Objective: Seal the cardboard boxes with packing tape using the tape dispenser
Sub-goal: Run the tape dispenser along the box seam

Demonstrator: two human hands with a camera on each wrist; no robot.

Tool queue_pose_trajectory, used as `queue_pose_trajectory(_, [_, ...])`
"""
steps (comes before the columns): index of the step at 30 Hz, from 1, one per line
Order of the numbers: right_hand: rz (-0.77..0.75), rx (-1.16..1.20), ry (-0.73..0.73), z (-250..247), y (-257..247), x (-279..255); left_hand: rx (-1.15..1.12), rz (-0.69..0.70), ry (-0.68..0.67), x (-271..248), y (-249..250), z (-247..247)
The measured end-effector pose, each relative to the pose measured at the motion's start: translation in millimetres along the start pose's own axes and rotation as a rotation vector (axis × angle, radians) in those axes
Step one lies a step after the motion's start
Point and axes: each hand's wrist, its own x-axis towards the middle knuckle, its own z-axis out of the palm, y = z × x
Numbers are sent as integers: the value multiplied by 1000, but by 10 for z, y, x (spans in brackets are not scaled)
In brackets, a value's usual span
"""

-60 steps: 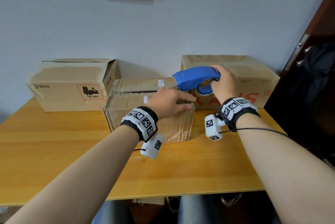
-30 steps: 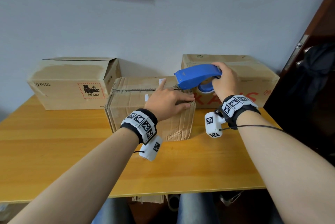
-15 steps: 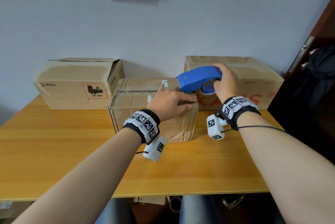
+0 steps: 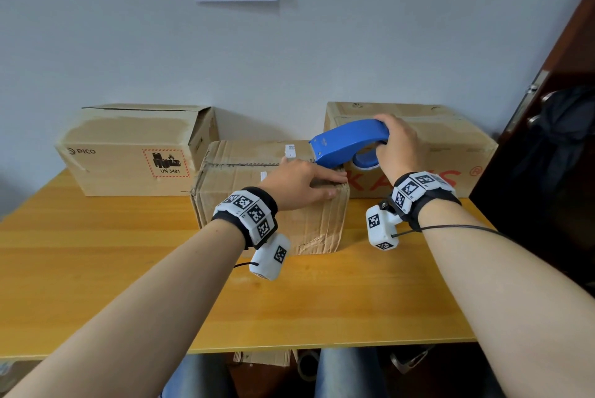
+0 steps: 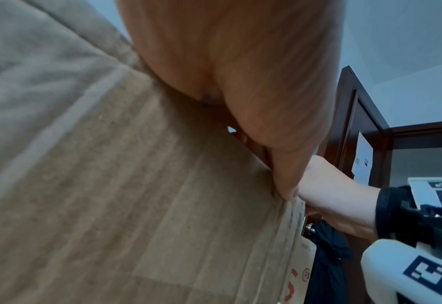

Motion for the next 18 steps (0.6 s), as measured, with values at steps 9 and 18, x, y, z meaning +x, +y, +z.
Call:
queue_pose_trajectory(9, [7, 53, -1, 25, 42, -13, -40, -21, -98, 29, -26, -39])
queue_pose_trajectory(18, [0, 74, 26, 84, 118, -23, -96, -63, -146, 39, -15, -69])
